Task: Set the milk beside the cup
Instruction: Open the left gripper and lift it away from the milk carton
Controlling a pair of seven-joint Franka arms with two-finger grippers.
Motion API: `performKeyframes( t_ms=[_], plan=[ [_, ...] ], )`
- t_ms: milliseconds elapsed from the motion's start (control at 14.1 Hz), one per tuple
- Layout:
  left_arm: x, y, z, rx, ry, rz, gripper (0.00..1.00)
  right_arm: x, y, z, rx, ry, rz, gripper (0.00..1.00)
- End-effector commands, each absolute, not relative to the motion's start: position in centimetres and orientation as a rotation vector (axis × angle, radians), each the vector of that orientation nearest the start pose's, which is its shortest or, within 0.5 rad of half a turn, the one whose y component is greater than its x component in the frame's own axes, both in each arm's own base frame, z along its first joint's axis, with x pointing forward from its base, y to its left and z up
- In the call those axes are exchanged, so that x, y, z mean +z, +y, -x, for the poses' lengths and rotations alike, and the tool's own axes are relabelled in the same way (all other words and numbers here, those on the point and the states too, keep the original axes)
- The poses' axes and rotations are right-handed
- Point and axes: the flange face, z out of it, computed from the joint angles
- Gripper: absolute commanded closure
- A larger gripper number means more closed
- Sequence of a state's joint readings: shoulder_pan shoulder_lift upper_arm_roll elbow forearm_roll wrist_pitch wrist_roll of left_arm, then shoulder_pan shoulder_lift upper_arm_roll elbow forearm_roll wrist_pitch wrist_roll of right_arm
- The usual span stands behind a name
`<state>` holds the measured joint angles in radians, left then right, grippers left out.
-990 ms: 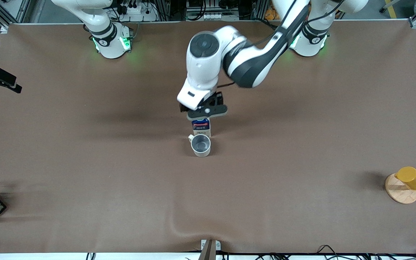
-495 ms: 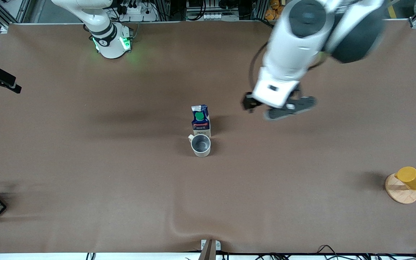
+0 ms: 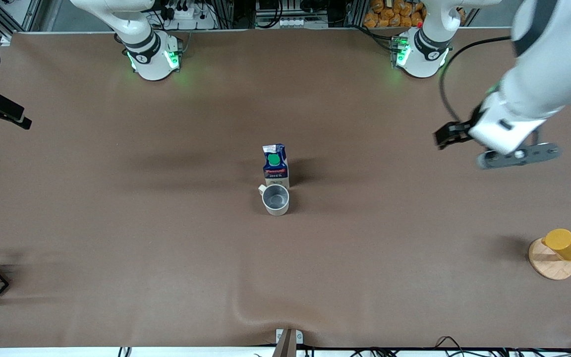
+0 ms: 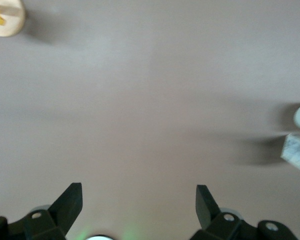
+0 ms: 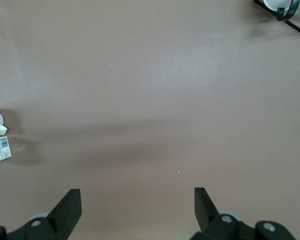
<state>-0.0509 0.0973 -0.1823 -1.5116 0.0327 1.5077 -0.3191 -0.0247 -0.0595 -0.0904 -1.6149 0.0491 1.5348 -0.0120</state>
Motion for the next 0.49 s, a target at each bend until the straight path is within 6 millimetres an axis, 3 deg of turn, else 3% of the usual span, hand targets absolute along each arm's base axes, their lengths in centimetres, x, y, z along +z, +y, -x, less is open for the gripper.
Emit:
performKeyframes(
  t_ms=[0, 212, 424],
  plan=[
    [60.5, -9.8, -53.4, 0.114, 0.002, 3.112, 0.0, 63.8, -5.6, -52.9, 0.03, 0.178, 3.095, 0.0],
    [61.0, -5.9, -53.8, 0.112, 0.131, 3.121, 0.0, 63.8, -5.6, -53.0, 0.03, 0.176, 3.094, 0.0],
    [61.6, -4.2, -53.8, 0.099, 0.144, 3.123, 0.0, 63.8, -5.5, -53.0, 0.033, 0.173, 3.094, 0.0]
  ],
)
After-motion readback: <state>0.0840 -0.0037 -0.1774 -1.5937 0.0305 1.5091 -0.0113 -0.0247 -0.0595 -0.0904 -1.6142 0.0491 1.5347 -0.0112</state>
